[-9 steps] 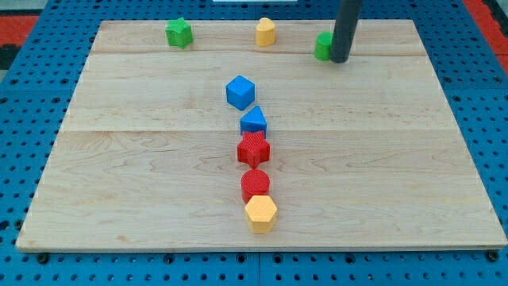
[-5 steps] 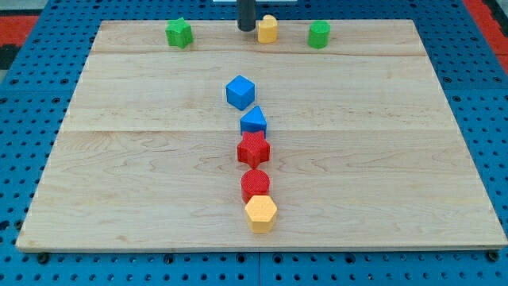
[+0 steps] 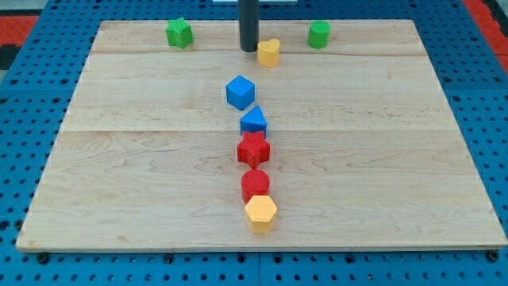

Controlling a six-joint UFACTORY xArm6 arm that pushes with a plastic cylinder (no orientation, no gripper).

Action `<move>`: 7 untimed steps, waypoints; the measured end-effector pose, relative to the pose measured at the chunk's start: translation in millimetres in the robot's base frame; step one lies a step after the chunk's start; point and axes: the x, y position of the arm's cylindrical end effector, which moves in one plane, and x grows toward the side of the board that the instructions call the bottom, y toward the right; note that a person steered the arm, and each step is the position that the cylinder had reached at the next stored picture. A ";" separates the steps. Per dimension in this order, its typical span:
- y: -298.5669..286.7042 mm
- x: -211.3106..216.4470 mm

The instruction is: Push the yellow heart to the top of blue cube

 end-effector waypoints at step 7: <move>29.7 54.9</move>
